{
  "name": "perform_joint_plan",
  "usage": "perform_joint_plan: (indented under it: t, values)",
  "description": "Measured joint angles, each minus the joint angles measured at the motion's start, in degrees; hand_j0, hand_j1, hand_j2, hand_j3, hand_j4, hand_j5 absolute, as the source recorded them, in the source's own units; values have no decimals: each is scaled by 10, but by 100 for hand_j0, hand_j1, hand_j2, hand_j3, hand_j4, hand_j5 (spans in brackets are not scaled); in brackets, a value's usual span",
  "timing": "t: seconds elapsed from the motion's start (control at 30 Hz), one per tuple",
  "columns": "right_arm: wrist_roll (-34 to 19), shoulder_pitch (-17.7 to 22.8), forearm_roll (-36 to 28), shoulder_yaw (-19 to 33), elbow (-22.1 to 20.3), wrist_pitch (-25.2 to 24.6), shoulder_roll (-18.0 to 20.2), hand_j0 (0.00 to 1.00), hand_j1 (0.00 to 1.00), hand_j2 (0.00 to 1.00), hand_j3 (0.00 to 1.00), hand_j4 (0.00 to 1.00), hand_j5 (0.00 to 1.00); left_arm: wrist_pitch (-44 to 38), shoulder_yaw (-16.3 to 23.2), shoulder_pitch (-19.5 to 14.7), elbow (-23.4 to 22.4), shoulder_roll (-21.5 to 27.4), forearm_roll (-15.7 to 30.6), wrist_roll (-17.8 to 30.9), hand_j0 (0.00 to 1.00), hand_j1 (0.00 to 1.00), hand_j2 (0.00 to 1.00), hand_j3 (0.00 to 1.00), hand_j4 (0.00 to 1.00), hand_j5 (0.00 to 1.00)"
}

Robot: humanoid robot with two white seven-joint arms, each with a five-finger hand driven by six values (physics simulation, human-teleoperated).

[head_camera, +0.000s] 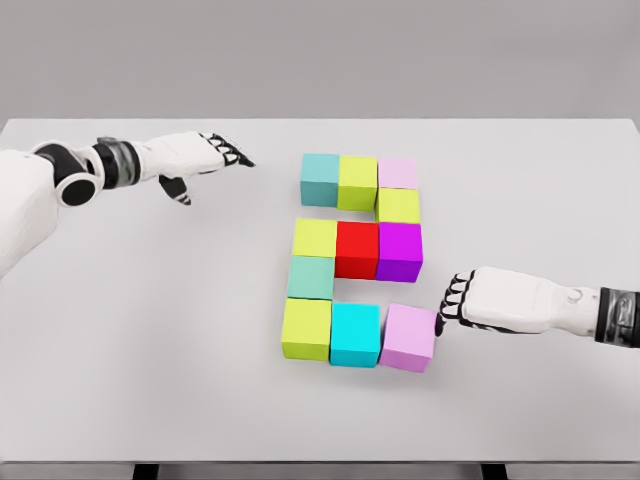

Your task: Assemble the squares on the desktop into the number 2

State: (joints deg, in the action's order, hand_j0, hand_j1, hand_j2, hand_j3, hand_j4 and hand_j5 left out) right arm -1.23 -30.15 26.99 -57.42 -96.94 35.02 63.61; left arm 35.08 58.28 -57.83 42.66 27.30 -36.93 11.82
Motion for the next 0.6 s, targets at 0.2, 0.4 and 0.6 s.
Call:
perform_joint_plan:
  t: [0.2, 0.4, 0.6]
  values:
    - [-1, -2, 0, 1, 1, 0, -7, 54, 54, 54, 54, 54, 54, 0, -50, 6, 5, 41, -2, 0, 100, 100, 100, 100, 100, 100]
    - [-2, -3, 0, 1, 3, 0, -10, 54, 54, 54, 54, 54, 54, 0, -62, 18, 2, 49, 0, 0, 100, 100, 100, 100, 100, 100]
    - [-1, -3, 0, 2, 7, 0, -7, 54, 54, 54, 54, 54, 54, 0, -80, 39, 0, 76, 4, -1, 100, 100, 100, 100, 100, 100]
